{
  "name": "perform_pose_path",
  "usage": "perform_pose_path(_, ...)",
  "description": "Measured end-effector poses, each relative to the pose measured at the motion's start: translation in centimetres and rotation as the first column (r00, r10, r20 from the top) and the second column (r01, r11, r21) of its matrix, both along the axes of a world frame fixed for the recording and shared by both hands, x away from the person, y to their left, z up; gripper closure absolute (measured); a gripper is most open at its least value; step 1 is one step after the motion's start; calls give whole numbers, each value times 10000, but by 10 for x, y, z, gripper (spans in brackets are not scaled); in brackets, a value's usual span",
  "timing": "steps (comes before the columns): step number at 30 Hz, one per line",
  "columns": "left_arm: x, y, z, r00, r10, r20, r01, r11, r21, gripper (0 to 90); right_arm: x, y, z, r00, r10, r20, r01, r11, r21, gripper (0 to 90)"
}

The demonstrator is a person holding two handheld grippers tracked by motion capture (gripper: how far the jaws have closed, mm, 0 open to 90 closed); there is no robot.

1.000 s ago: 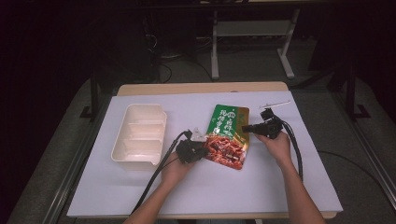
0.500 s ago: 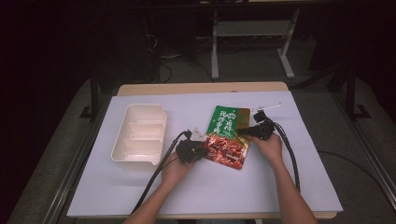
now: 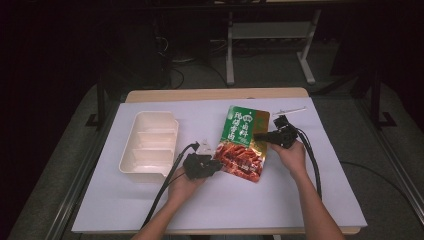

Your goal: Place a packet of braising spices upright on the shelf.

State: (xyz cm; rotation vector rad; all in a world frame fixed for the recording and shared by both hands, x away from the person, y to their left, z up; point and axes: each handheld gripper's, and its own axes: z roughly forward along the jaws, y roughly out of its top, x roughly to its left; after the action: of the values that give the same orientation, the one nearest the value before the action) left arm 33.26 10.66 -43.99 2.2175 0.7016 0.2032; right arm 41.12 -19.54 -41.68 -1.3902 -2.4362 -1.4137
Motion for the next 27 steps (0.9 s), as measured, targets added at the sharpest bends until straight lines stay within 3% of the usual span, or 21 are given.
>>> perform_pose_path(10,-27,8,12,9977,-628,271,642,9965,-533,690,-15,9,30,9959,431,795,-449,9988,203,892)
perform_pose_path(22,-50,24,15,9960,-717,528,758,9940,-793,622,-29,13,48,9900,819,1151,-870,9954,403,892)
perform_pose_path(27,-63,31,11,9953,-775,576,824,9926,-888,590,-40,27,70,9782,1369,1559,-1389,9903,18,892)
